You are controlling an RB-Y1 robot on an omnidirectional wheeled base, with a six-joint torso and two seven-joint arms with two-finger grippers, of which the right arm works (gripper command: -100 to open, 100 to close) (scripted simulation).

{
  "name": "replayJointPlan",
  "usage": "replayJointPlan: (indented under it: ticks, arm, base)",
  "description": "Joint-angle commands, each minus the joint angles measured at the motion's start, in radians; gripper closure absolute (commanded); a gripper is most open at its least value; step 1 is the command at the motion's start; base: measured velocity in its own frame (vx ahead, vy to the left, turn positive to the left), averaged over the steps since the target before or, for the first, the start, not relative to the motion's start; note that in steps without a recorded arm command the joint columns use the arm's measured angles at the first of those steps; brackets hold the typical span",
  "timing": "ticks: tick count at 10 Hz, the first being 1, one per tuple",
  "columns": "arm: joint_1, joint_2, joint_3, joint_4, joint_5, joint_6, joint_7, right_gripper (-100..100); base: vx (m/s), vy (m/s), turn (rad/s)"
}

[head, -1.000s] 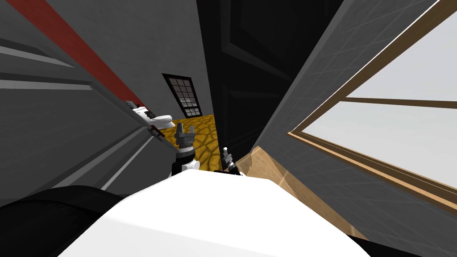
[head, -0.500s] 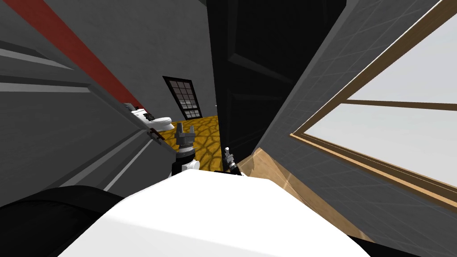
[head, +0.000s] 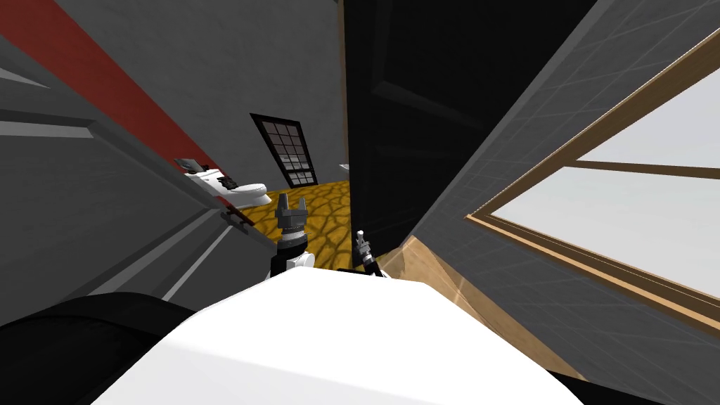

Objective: Push the door open

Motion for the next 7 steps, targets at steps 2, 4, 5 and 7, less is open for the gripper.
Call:
replayJointPlan:
  ticks: [2, 4, 5, 7]
  arm:
    - [-0.004, -0.012, -0.043, 0.002, -0.016, 0.0, 0.014, 100]
    - [-0.004, -0.011, -0.063, 0.006, -0.024, -0.002, 0.021, 100]
    - [-0.004, -0.011, -0.063, 0.006, -0.024, -0.002, 0.021, 100]
    - [-0.004, -0.007, -0.094, 0.011, -0.035, -0.005, 0.033, 100]
  base:
    - [0.098, 0.101, -0.051]
    - [0.091, 0.127, -0.043]
    - [0.06, 0.068, 0.001]
    - [0.096, 0.093, -0.059]
